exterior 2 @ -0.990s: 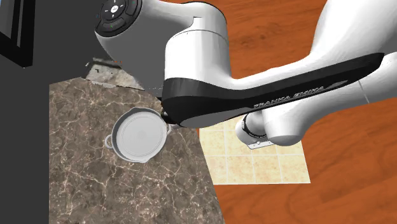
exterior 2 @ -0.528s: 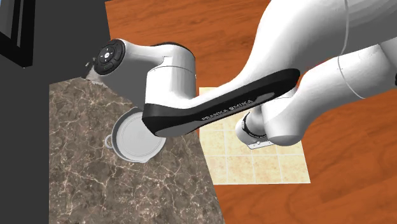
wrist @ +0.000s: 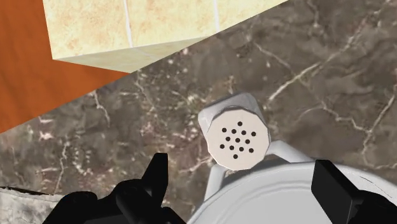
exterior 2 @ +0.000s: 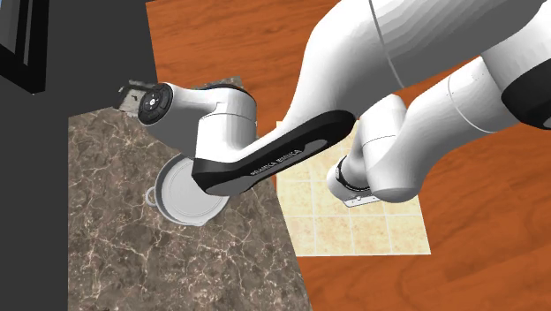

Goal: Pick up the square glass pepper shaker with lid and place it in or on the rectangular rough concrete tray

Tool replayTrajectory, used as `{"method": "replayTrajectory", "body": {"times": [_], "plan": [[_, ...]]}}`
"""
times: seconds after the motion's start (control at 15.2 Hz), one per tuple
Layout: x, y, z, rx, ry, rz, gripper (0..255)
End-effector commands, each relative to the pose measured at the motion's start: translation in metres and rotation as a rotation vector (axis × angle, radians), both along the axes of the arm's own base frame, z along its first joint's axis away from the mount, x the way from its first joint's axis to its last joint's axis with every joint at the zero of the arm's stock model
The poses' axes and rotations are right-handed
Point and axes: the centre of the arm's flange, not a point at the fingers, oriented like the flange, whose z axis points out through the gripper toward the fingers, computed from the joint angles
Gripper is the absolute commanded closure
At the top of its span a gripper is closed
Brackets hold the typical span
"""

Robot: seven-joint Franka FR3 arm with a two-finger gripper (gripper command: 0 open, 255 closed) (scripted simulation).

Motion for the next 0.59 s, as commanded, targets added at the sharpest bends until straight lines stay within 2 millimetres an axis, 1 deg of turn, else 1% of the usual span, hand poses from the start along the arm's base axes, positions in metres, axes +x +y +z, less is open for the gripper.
{"method": "replayTrajectory", "body": {"times": [0.0, 0.13, 0.53], "plan": [[-0.001, 0.000, -0.011, 0.000, 0.000, 0.000, 0], [-0.004, 0.000, -0.024, 0.000, 0.000, 0.000, 0], [-0.004, 0.000, -0.024, 0.000, 0.000, 0.000, 0]]}}
